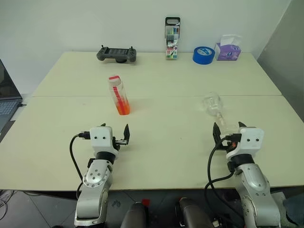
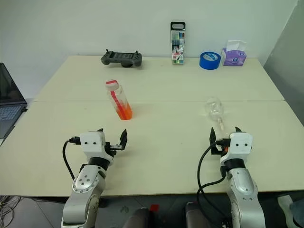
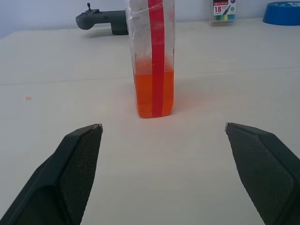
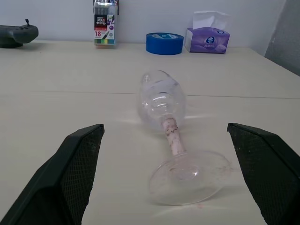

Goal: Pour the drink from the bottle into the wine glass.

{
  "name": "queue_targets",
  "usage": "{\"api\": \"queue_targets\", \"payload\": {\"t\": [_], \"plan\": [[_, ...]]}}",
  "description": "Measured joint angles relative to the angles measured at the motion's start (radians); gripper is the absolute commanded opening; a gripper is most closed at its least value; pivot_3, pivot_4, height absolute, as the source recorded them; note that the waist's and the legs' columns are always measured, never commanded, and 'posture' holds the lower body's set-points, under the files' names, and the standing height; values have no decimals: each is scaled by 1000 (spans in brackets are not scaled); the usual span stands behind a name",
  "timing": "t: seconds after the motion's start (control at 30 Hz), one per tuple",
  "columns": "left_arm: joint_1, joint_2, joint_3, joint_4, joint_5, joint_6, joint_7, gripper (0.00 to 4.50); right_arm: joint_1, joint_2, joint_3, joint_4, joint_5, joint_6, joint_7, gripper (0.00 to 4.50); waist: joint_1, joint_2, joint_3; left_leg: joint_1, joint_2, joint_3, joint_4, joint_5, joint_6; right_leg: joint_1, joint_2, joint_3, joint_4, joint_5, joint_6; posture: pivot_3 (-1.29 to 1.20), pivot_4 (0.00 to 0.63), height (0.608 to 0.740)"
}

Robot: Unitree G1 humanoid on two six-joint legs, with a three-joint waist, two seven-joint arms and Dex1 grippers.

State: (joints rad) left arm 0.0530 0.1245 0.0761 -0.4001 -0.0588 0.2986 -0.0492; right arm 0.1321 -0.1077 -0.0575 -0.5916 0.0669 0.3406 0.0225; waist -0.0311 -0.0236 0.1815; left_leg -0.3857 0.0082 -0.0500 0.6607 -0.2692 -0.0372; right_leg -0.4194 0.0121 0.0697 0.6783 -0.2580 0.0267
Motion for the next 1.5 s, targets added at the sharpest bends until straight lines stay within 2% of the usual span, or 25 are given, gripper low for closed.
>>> {"api": "queue_targets", "payload": {"t": [0.47,0.6,0.77,0.83,1.1,1.3,1.5], "plan": [[-20,-17,1,3,19,-5,26,4466,-20,-7,2,0,-1,11,13,4500,0,0,0,0,0,0,0,0,0,0,0,0,0,0,0,0,150,740],[-77,-24,17,3,19,10,55,4466,-106,-22,3,-47,88,130,64,4500,0,0,0,-1,0,-1,1,0,0,0,0,-1,1,0,0,0,150,740],[-226,-21,58,11,-14,65,60,4466,-303,-172,27,-165,258,335,212,4500,0,-1,0,0,-1,-1,1,0,0,1,0,-4,0,0,0,0,150,740],[-240,-22,56,19,-18,68,59,4466,-347,-187,38,-168,299,379,239,4500,0,-1,0,0,0,-1,1,0,0,1,0,-4,0,0,0,0,150,740],[-334,-25,76,198,-40,59,60,4466,-466,-200,54,-93,355,435,274,4500,1,-2,1,0,0,-2,1,0,0,1,0,-5,0,0,0,0,150,740],[-392,-13,86,280,-39,15,57,4466,-477,-194,89,-74,366,442,281,4500,1,-2,1,0,0,-2,1,0,0,1,0,-4,0,0,0,0,150,740],[-481,11,88,437,-33,-33,51,4466,-492,-175,119,-66,369,443,276,4500,1,-2,1,-1,0,-2,1,0,0,0,0,-5,0,1,0,0,150,740]]}}
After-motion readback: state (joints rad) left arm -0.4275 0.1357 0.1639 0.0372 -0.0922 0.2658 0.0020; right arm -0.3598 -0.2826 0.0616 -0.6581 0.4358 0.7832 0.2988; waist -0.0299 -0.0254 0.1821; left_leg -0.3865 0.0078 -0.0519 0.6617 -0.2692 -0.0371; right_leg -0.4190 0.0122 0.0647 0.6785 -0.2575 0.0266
